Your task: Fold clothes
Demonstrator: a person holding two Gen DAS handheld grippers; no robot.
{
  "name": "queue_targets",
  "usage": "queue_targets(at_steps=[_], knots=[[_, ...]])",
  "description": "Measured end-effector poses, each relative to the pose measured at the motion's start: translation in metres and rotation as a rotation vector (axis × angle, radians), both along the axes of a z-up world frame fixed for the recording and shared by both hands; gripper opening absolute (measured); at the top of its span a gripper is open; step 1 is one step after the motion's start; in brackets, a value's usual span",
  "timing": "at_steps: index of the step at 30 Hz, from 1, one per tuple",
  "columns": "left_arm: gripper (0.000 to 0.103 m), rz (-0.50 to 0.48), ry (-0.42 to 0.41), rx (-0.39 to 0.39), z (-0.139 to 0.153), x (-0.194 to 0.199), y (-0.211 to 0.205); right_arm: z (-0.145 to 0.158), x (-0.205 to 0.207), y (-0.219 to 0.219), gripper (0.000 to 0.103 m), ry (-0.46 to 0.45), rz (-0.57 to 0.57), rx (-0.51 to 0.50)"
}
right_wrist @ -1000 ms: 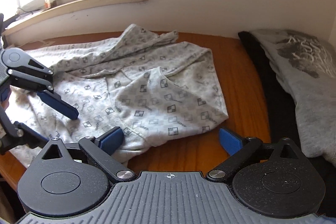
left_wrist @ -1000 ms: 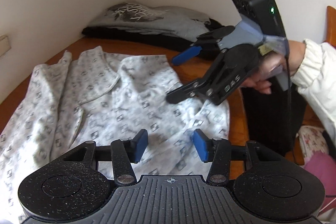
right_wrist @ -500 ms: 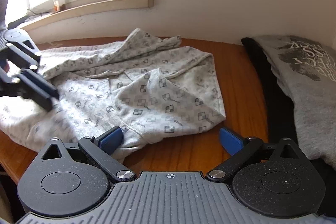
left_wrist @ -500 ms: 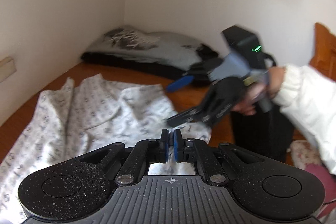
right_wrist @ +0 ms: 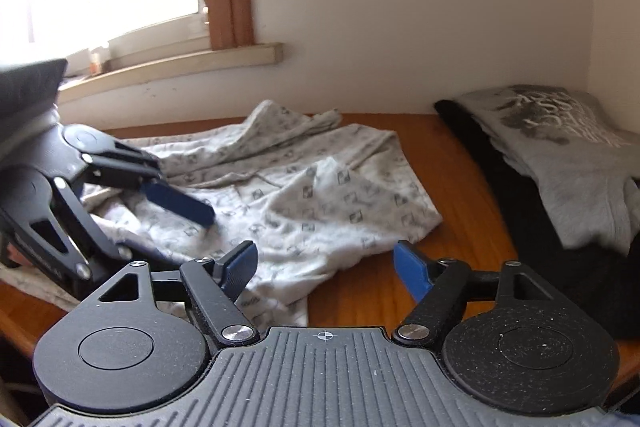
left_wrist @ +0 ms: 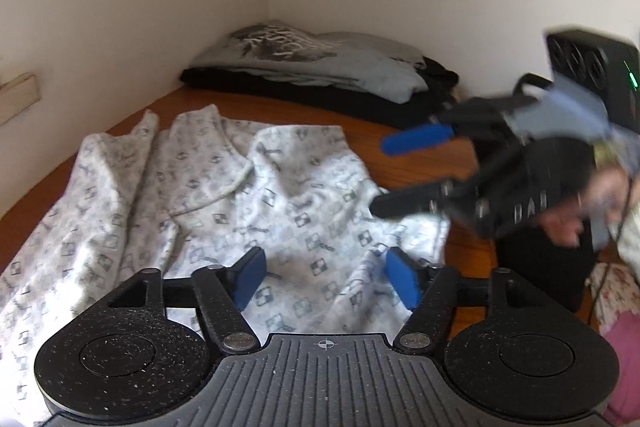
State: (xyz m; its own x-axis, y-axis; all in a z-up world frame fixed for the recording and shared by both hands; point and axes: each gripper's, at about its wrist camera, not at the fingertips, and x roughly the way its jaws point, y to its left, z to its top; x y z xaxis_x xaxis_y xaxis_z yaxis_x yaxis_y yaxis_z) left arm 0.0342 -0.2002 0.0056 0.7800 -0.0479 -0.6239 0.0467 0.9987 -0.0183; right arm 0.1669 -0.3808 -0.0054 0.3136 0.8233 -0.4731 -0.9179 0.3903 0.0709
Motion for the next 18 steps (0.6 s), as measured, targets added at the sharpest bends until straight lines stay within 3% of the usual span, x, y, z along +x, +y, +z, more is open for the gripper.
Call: queue_targets(at_steps=[4,11,13,15,18], knots=[[0.074,0.027,-0.01,0.016,0.011,-0.006,0.008,-0.014,-0.005,-0.004,0.076,-0.018,-0.039,0.022],[0.075,0.102,-0.061,0.023,0.042,-0.009,0.047,-0.005,0.009,0.003,0.073,0.045,-0.1,0.007],[0.069,0.118,-0.062,0.028,0.049,0.0,0.063,-0.004,0.018,0.005,0.066,0.087,-0.12,0.015],[0.045,0.135,-0.058,0.04,0.054,0.011,0.078,-0.004,0.026,0.008,0.061,0.129,-0.131,0.027],[0.025,0.15,-0.052,0.064,0.058,0.035,0.099,-0.003,0.031,0.014,0.058,0.133,-0.136,0.021]])
